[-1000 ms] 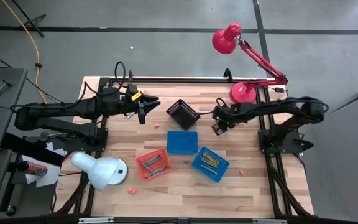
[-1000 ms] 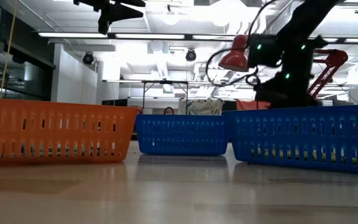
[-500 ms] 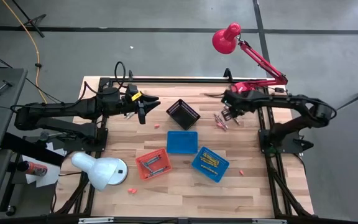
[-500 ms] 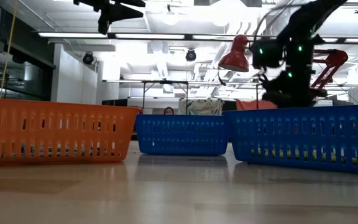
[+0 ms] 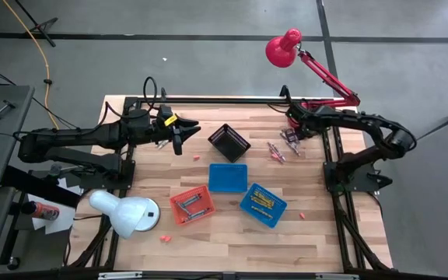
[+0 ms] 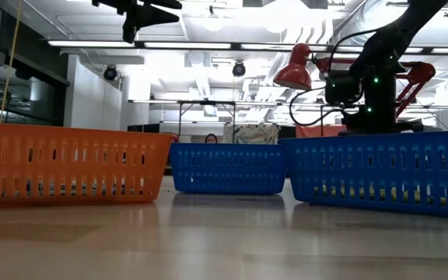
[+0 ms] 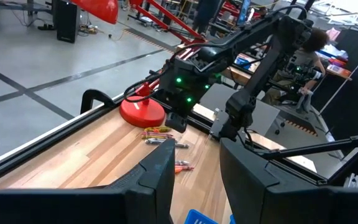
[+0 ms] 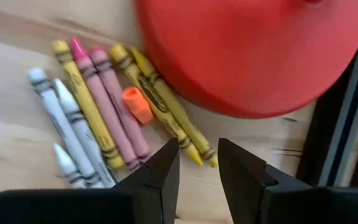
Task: Sort crayons
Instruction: Put the yellow crayon into the right blue bin
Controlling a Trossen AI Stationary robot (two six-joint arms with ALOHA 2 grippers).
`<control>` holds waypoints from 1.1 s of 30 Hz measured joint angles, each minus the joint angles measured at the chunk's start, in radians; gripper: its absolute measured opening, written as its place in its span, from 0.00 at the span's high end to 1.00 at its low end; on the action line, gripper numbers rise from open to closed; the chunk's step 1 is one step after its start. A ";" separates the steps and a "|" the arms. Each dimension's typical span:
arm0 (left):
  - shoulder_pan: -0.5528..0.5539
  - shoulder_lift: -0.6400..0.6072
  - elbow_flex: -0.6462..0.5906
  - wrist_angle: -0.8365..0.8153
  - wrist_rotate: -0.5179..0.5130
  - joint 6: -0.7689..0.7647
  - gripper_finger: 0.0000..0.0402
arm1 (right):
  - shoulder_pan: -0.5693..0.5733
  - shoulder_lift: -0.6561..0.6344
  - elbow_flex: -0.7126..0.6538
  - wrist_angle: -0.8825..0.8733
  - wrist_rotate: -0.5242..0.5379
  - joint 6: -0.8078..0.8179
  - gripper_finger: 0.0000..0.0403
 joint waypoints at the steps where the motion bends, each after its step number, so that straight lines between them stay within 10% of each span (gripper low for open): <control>1: 0.000 0.000 0.000 0.000 0.000 0.000 0.72 | -0.006 0.002 0.000 -0.009 -0.003 -0.014 0.74; 33: 0.000 0.000 0.000 -0.001 0.000 -0.028 0.72 | -0.011 0.088 0.002 -0.026 -0.111 -0.354 0.74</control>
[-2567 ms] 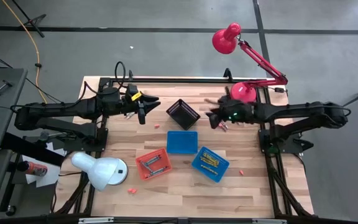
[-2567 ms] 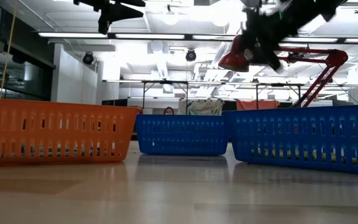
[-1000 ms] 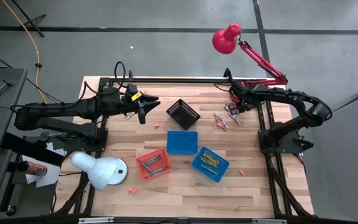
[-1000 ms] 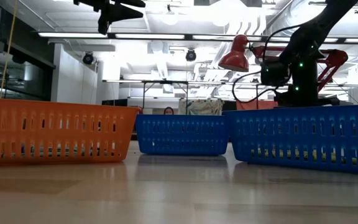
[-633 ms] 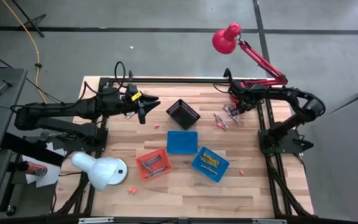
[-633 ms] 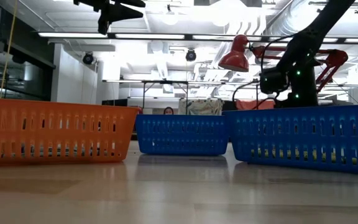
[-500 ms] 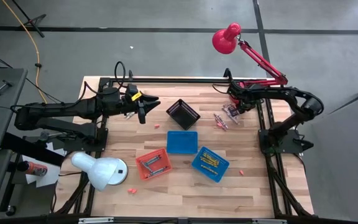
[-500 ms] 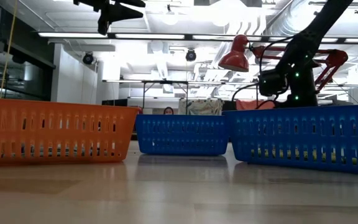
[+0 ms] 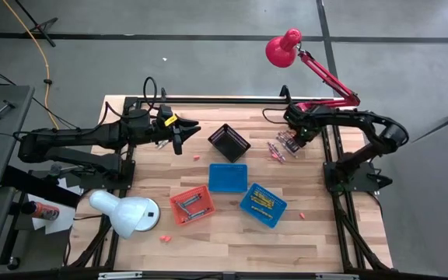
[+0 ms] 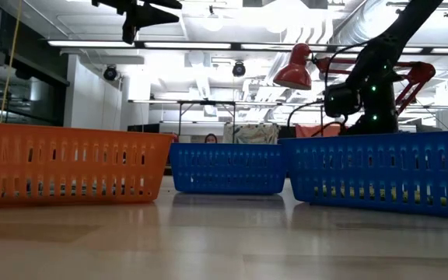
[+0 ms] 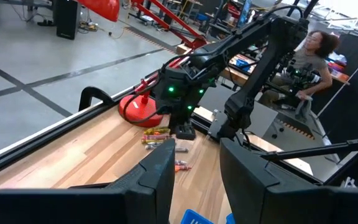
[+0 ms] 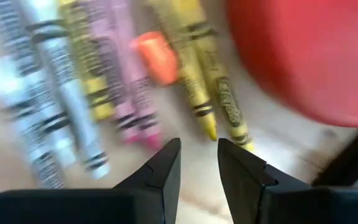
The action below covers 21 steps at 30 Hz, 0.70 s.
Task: Sort crayons
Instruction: Put the yellow crayon into the right blue bin
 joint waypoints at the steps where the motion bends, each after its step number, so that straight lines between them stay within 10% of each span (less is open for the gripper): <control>1: 0.000 0.000 0.000 0.000 0.000 0.000 0.72 | 0.003 -0.011 0.000 0.001 -0.008 -0.006 0.74; 21: 0.000 0.000 0.000 0.000 0.000 -0.026 0.72 | -0.006 -0.040 -0.001 0.107 -0.007 -0.062 0.74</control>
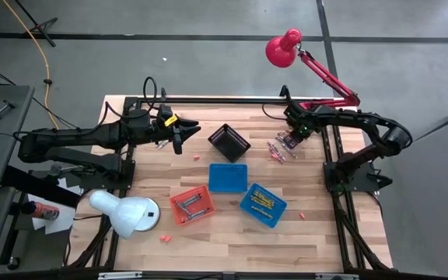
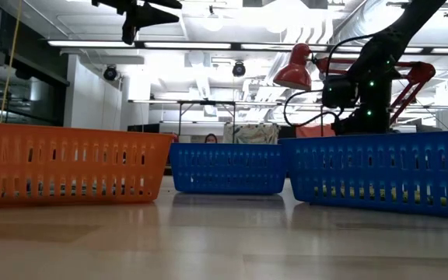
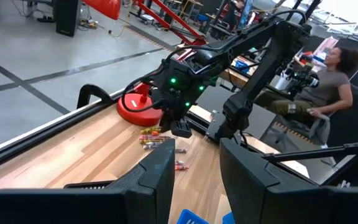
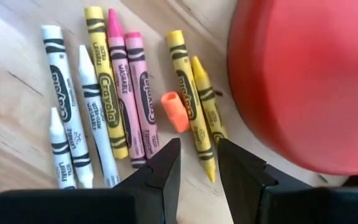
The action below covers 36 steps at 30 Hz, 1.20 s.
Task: Sort crayons
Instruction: Put the yellow crayon into the right blue bin
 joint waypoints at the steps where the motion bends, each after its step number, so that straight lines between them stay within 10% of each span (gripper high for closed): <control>1: 0.000 0.000 0.000 0.000 0.000 -0.005 0.72 | -0.006 0.006 0.000 0.002 0.000 -0.001 0.74; 36: 0.000 0.000 0.000 0.000 0.000 -0.043 0.72 | -0.033 -0.028 -0.001 -0.091 -0.050 0.022 0.99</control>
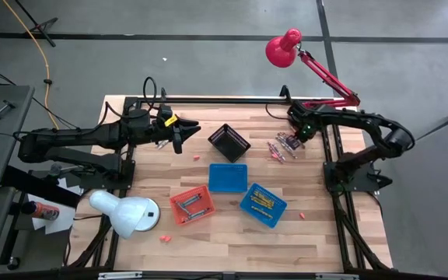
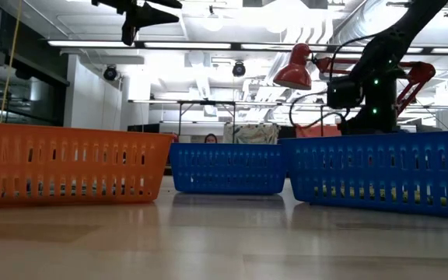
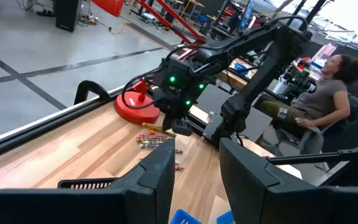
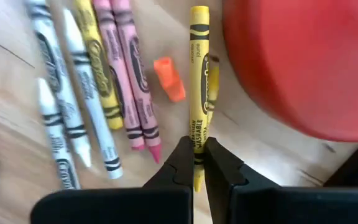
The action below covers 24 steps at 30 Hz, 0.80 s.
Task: Sort crayons
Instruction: Put the yellow crayon into the right blue bin
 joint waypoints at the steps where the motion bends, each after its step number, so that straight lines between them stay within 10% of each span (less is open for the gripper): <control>1: 0.000 0.000 0.000 0.000 0.000 0.000 0.72 | 0.000 -0.007 0.000 -0.012 0.000 0.000 0.99; 13: 0.000 0.000 0.000 0.000 0.000 0.017 0.72 | 0.053 -0.216 -0.001 0.038 -0.200 0.108 0.99; 24: 0.000 0.002 0.000 0.005 0.000 0.064 0.72 | 0.417 -0.330 0.001 0.823 -0.285 0.443 0.99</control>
